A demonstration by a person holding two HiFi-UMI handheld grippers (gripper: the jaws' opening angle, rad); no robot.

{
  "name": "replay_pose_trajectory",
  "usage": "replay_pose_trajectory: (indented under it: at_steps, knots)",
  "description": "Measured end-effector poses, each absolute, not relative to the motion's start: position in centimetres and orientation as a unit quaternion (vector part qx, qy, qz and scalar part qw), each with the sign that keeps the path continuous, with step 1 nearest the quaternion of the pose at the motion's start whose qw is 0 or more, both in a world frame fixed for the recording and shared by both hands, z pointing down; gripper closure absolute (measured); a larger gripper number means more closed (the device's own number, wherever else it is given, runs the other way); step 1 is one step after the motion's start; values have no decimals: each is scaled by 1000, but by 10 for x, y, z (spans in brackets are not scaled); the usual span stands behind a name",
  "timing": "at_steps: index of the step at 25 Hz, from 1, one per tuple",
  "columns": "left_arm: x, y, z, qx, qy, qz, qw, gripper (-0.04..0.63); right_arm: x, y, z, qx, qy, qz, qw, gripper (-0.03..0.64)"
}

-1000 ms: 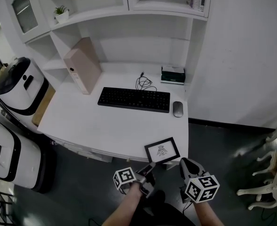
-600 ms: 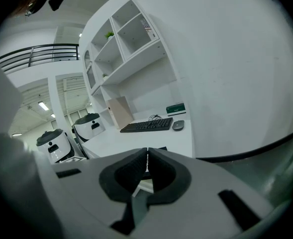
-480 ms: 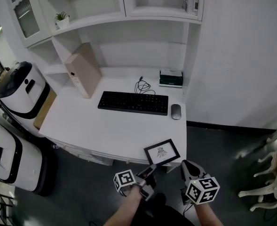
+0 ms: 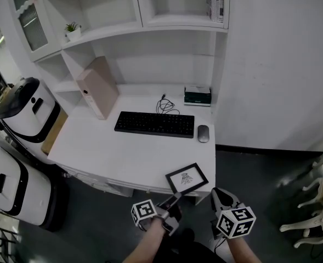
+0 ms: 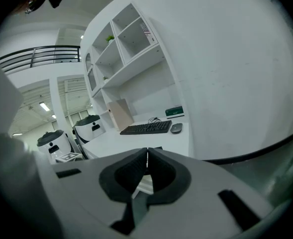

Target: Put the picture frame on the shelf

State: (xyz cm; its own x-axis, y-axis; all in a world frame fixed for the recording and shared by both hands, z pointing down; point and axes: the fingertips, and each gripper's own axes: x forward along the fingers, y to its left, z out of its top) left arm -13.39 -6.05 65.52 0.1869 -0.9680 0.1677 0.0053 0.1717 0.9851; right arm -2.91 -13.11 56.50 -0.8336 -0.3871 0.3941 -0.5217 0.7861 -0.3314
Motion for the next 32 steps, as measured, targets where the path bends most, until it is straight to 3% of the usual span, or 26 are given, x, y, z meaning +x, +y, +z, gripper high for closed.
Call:
replay_pose_trajectory:
  at_steps: [13,32]
  knots:
    - [-161,-78,591,498,-503,-452,543,529,-39,-143,543,228,-942,207,137,614]
    - [-201,-115,433,517,-499,-527,455,529,-90,-159,446,168,-973,141,75,615]
